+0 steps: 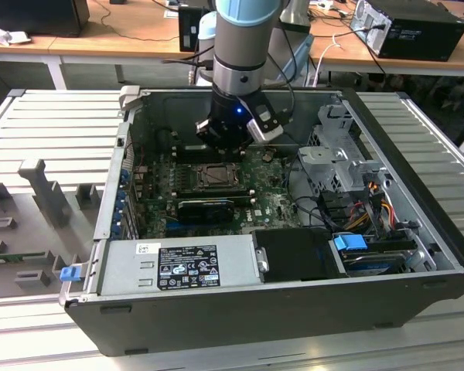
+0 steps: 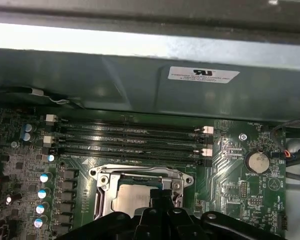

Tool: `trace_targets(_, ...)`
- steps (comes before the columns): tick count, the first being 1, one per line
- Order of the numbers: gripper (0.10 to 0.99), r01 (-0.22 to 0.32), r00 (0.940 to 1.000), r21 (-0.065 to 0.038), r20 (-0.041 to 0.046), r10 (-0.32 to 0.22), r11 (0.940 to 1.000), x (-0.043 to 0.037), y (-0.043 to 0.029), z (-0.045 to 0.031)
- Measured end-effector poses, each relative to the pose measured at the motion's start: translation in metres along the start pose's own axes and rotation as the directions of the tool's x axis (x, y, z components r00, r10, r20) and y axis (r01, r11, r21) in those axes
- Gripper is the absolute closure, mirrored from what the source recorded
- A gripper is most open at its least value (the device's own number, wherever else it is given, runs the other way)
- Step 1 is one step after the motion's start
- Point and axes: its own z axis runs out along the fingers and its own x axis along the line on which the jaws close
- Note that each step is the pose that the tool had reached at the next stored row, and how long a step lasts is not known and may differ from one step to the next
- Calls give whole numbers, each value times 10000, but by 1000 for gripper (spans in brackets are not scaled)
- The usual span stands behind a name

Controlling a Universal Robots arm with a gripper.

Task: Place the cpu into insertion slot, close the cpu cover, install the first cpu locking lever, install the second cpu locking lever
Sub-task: 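Install the second cpu locking lever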

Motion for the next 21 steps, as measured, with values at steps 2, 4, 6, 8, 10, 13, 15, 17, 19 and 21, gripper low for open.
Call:
trace_targets(2, 980, 0, 10000, 6, -1, 0, 10000, 0, 8, -68)
trace_targets(4, 980, 1, 10000, 12, -1, -1, 10000, 0, 12, -108)
trace_targets(6, 980, 2, 10000, 12, 1, -2, 10000, 3, -2, -114)
trace_targets(8, 980, 0, 10000, 12, 0, 0, 10000, 8, -49, -119)
trace_targets(10, 980, 0, 10000, 42, -4, 0, 10000, 13, -124, -128)
trace_targets(13, 980, -1, 10000, 97, -8, 1, 10000, 18, -197, -134)
trace_targets(15, 980, -2, 10000, 113, -10, 2, 9999, 22, -241, -139)
trace_targets(17, 980, -2, 10000, 122, -11, 2, 9999, 25, -296, -145)
trace_targets(19, 980, -1, 10000, 122, -10, 1, 9999, 27, -327, -145)
trace_targets(21, 980, -2, 10000, 121, -21, 2, 9999, 28, -348, -133)
